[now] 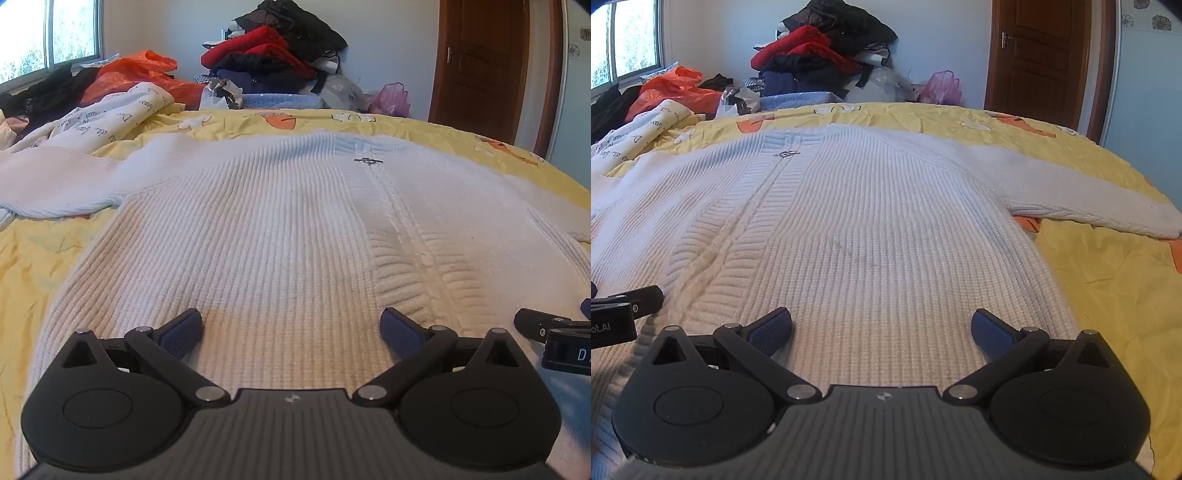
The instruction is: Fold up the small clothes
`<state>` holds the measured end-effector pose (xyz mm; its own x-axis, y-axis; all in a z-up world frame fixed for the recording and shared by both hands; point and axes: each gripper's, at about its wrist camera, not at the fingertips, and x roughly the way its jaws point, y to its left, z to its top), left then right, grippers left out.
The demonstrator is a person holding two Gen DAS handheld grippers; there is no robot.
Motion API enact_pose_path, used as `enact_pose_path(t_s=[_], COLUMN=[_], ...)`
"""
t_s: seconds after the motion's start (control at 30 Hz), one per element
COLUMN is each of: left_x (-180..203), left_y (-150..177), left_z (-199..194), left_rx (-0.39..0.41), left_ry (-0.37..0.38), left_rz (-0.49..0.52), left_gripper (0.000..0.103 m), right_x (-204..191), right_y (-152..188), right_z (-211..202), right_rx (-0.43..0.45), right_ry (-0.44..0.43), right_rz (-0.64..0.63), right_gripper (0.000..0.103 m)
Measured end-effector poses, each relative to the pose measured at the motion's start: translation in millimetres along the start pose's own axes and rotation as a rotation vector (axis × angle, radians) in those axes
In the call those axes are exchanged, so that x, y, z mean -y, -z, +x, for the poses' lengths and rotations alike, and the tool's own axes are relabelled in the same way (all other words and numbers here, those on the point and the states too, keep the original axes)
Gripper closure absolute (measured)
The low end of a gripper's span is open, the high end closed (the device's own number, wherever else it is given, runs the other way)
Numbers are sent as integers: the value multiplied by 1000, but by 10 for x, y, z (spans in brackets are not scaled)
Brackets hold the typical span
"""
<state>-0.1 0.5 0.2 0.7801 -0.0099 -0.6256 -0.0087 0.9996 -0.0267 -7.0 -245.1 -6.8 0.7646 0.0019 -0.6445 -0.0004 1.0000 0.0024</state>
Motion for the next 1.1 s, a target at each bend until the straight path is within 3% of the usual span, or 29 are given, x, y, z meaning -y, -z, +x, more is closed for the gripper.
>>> enact_pose_path(t_s=[1.1], left_x=[25], left_y=[-28], left_z=[22], left_rx=[-30], left_ry=[-32], left_rz=[22], left_gripper=[0], right_x=[5], right_y=[-5], right_z=[-5], right_rx=[2], right_ry=[0], right_rz=[0], right_gripper=[0])
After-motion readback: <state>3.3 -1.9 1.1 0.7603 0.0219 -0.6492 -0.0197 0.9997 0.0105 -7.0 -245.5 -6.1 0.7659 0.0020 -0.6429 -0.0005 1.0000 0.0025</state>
